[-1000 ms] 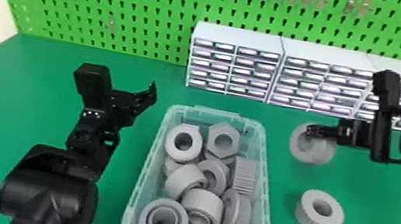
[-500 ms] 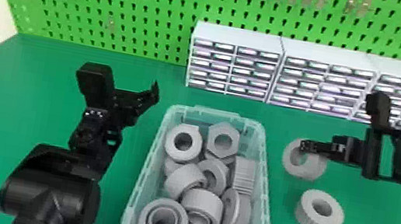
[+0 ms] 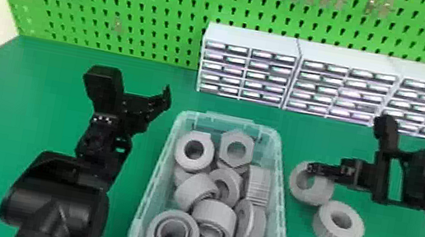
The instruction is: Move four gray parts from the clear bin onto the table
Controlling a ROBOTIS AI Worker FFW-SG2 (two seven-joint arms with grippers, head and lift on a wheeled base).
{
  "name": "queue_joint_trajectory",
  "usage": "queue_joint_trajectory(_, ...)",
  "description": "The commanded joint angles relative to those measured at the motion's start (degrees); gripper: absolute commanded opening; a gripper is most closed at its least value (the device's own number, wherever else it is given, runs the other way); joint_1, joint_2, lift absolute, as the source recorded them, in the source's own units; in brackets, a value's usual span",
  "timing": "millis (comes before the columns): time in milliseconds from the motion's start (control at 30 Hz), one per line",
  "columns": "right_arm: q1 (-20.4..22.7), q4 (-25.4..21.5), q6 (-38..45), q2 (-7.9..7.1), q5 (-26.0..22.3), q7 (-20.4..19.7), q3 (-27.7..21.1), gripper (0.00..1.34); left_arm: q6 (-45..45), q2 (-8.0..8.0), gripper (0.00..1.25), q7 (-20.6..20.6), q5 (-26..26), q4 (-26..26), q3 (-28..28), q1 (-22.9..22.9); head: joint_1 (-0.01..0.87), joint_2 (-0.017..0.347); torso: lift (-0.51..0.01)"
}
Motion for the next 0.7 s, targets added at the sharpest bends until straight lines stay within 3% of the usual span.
queue_joint_trajectory(0,-0.46,2.95,-1.05,-0.51,-2.92,0.00,1.08,0.48,0.00,-0.13,1.11,0.00,-0.06,0.00,-0.10,-0.04,0.693,0.072,-0.052)
queue_joint_trajectory(667,-1.87,7.96,-1.84,-0.34,-4.32,0.00,7.49,0.48,0.00,-0.57,1.11,0.00,-0.41,0.18,-0.18,-0.39,0.693,0.072,-0.052)
